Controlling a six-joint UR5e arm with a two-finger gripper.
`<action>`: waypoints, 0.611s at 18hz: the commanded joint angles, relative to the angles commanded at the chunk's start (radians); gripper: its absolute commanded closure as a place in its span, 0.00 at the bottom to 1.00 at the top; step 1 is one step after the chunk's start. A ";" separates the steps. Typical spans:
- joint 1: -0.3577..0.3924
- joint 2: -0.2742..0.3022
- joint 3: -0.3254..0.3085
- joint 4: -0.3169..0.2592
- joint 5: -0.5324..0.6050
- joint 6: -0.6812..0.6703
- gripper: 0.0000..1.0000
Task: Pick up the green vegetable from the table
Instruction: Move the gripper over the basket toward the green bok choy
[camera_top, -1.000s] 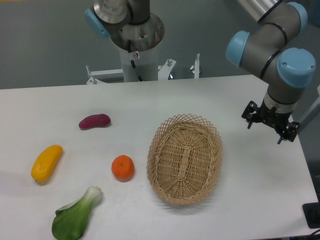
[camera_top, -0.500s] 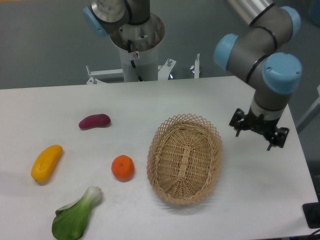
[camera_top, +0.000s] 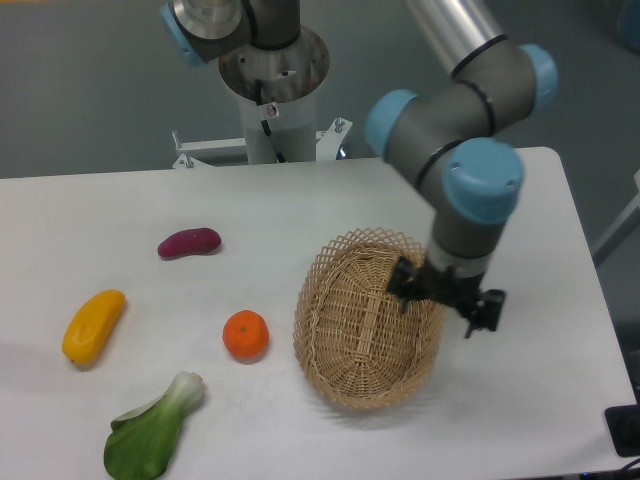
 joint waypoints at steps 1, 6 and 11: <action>-0.021 -0.003 -0.002 0.020 -0.006 -0.023 0.00; -0.123 -0.028 -0.003 0.035 -0.061 -0.088 0.00; -0.180 -0.051 -0.003 0.071 -0.071 -0.144 0.00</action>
